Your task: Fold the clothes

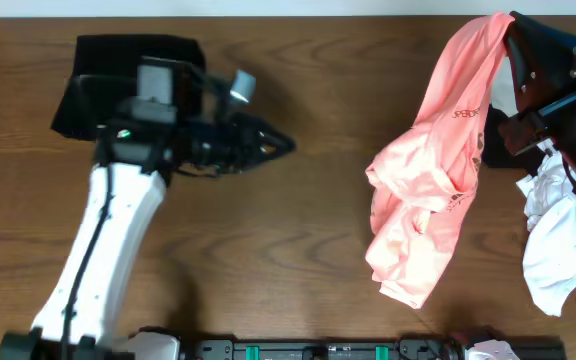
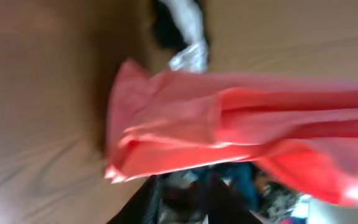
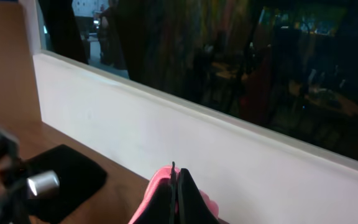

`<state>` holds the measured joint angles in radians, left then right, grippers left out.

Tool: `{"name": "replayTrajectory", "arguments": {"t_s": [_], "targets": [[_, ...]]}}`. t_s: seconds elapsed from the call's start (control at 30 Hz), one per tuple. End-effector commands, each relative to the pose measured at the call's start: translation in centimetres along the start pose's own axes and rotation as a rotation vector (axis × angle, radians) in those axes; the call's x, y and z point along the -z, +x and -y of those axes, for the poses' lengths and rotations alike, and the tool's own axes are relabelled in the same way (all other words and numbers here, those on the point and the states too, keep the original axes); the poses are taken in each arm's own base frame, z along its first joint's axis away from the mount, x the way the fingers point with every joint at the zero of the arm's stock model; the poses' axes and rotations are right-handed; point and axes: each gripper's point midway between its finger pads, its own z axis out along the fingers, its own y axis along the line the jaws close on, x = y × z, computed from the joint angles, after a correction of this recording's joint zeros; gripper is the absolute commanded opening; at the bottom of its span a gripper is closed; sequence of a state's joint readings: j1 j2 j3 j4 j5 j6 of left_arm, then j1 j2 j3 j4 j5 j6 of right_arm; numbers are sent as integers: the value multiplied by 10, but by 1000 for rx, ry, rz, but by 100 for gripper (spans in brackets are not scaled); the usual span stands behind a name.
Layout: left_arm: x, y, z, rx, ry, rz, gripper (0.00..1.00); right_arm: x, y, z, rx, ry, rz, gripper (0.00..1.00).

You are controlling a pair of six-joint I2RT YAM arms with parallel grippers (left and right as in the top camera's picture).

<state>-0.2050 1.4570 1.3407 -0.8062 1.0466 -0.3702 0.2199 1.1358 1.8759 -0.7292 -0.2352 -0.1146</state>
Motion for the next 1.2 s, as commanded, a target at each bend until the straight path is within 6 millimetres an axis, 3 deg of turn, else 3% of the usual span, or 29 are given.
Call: {"name": "replayTrajectory", "arguments": {"t_s": [0.0,0.3,0.53,0.63,0.9,1.03,1.17], "targets": [[-29,7,-25,-116,-91,-78,26,3,-5,2,18,10,15,1],[-122,53,-54,-89,-102,-350,26,-10,8,4,8,5,-31,1],[-153,70,-59,-118,-97,-420,26,-19,18,5,18,1,-65,1],[-161,68,-51,-148,-76,-402,26,-24,22,8,14,4,-78,1],[-170,39,-35,-140,-17,-299,26,-29,26,8,11,3,-91,1],[-158,25,-14,-159,138,-291,29,-29,26,9,11,3,-92,1],[-144,6,-11,-158,196,-251,37,-29,27,8,10,2,-96,1]]}}
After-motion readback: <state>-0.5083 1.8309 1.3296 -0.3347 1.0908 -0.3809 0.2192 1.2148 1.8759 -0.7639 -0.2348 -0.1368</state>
